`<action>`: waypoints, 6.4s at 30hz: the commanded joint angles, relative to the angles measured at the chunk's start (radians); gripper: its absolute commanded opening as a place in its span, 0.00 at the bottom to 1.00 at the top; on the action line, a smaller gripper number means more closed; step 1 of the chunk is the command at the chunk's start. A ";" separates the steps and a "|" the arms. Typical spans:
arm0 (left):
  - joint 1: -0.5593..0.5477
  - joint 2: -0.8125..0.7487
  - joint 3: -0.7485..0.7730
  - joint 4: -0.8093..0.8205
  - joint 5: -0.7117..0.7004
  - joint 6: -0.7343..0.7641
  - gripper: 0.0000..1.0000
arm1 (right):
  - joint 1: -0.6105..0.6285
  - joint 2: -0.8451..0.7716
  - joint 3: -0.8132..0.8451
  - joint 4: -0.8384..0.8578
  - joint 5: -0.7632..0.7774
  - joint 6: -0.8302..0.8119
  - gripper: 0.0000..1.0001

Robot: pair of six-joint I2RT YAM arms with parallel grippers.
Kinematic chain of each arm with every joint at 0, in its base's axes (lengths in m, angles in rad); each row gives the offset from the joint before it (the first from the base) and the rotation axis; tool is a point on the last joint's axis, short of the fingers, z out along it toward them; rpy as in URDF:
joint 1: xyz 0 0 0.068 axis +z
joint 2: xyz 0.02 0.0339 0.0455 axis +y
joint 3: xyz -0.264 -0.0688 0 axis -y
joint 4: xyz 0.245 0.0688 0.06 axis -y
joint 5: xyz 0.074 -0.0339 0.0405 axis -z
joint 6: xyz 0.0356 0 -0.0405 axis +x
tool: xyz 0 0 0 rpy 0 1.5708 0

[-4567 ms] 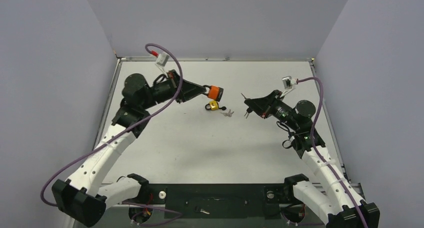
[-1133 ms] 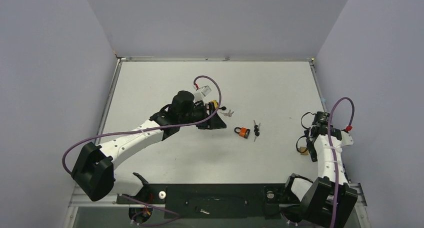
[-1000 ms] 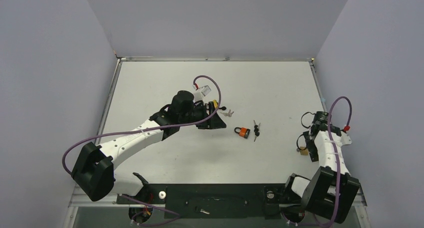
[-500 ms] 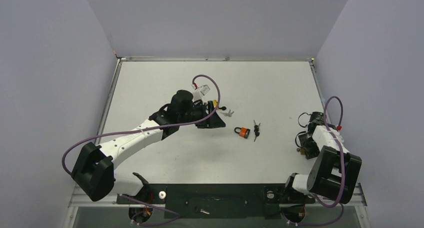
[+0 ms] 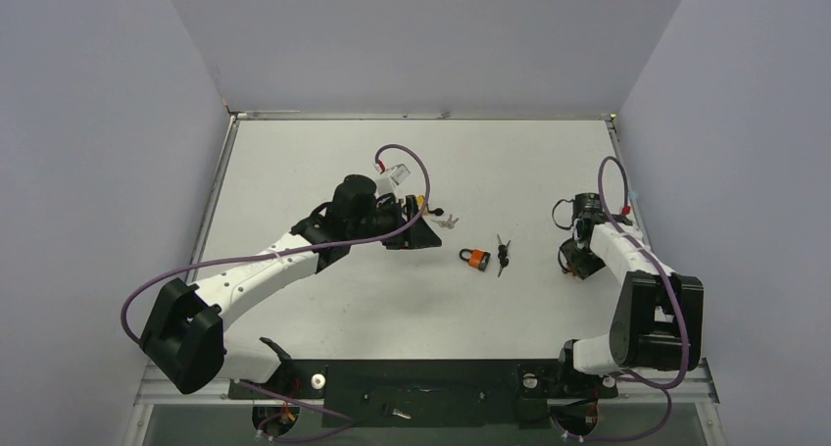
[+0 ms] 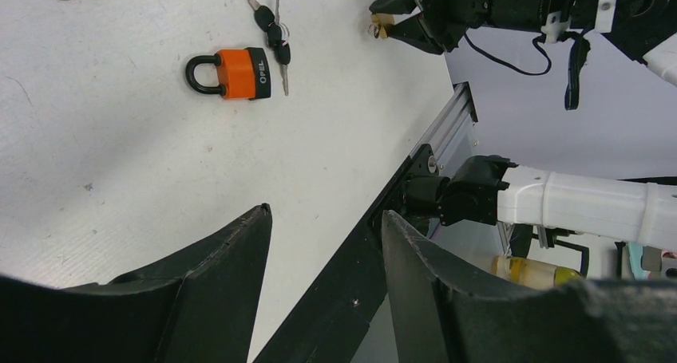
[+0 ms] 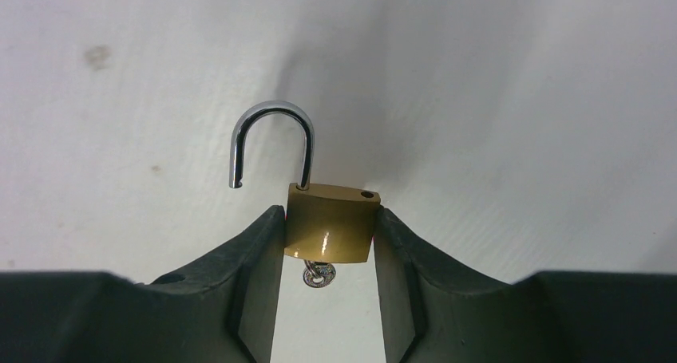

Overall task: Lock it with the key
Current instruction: Pick up the lock from the center of the board, then lock the lock.

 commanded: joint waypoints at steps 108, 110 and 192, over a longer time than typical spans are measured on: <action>0.213 -0.264 0.145 0.139 0.184 -0.344 0.00 | 1.128 -0.519 0.353 0.383 -0.054 -0.873 0.84; 0.222 -0.288 0.168 0.184 0.176 -0.382 0.00 | 1.086 -0.517 0.376 0.417 -0.181 -0.868 0.84; 0.152 -0.395 0.375 -0.205 0.538 0.199 0.35 | 1.052 -0.553 0.350 0.563 -0.819 -0.461 0.00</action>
